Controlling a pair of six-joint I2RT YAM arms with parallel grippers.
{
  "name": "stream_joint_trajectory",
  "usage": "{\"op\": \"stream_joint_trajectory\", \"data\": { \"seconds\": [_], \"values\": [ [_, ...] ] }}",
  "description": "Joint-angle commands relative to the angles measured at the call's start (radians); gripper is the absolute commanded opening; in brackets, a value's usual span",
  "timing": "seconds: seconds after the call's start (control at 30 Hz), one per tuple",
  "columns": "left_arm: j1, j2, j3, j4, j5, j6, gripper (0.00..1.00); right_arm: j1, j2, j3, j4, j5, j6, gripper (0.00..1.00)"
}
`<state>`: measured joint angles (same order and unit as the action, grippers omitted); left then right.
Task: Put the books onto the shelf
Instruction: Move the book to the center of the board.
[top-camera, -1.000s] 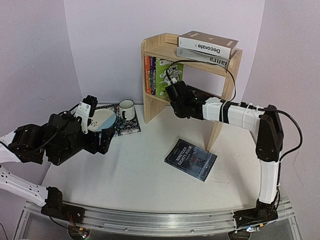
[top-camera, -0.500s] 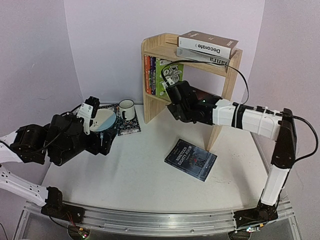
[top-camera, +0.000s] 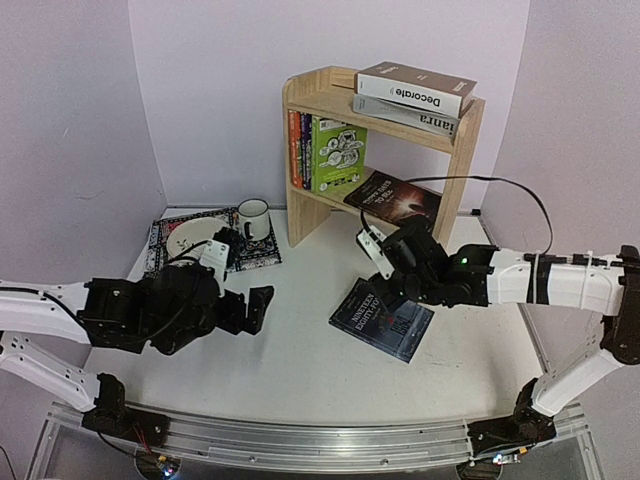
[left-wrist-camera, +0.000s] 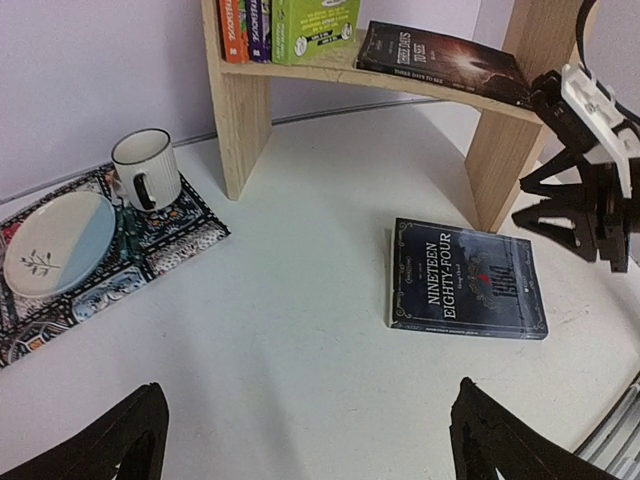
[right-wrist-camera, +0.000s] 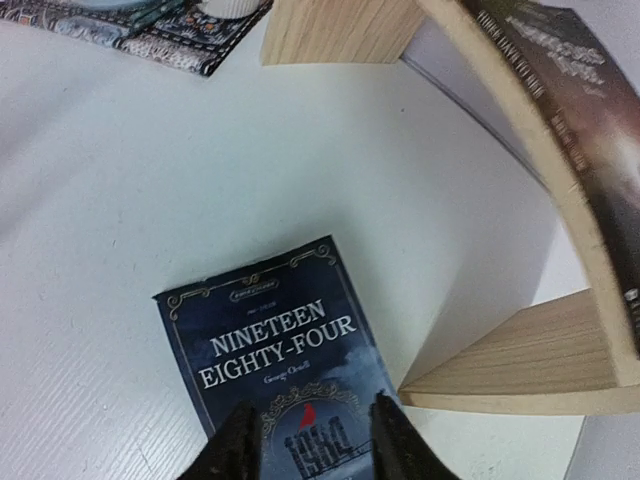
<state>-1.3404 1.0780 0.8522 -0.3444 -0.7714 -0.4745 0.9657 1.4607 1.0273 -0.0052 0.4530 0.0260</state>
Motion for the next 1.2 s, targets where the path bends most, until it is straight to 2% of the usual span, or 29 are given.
{"op": "stream_joint_trajectory", "data": {
  "seconds": [0.0, 0.23, 0.37, 0.47, 0.5, 0.7, 0.87, 1.03, 1.17],
  "values": [
    [0.012, 0.086, -0.013, 0.196, 0.055, -0.095, 1.0, 0.002, -0.07, -0.103, -0.004, -0.121, 0.082, 0.46],
    [0.041, 0.224, 0.002, 0.297, 0.177, -0.14, 1.0, 0.003, -0.116, -0.21, -0.046, -0.086, 0.167, 0.65],
    [0.049, 0.29, 0.024, 0.334, 0.214, -0.144, 1.0, 0.002, -0.176, -0.301, -0.037, -0.051, 0.301, 0.8],
    [0.063, 0.345, 0.044, 0.371, 0.259, -0.145, 1.0, 0.002, -0.234, -0.37, -0.035, 0.002, 0.411, 0.96],
    [0.07, 0.361, 0.053, 0.38, 0.275, -0.145, 1.0, 0.002, -0.253, -0.39, -0.036, 0.019, 0.438, 0.98],
    [0.093, 0.489, 0.139, 0.389, 0.371, -0.126, 1.0, 0.001, -0.384, -0.512, -0.036, 0.062, 0.59, 0.98],
    [0.124, 0.6, 0.211, 0.403, 0.453, -0.111, 1.0, -0.019, -0.428, -0.586, -0.053, 0.099, 0.704, 0.98],
    [0.174, 0.692, 0.293, 0.416, 0.577, -0.106, 0.99, -0.144, -0.429, -0.609, -0.062, -0.001, 0.734, 0.98],
    [0.2, 0.726, 0.323, 0.421, 0.603, -0.103, 0.99, -0.176, -0.448, -0.65, 0.044, -0.069, 0.811, 0.95]
  ]
}}
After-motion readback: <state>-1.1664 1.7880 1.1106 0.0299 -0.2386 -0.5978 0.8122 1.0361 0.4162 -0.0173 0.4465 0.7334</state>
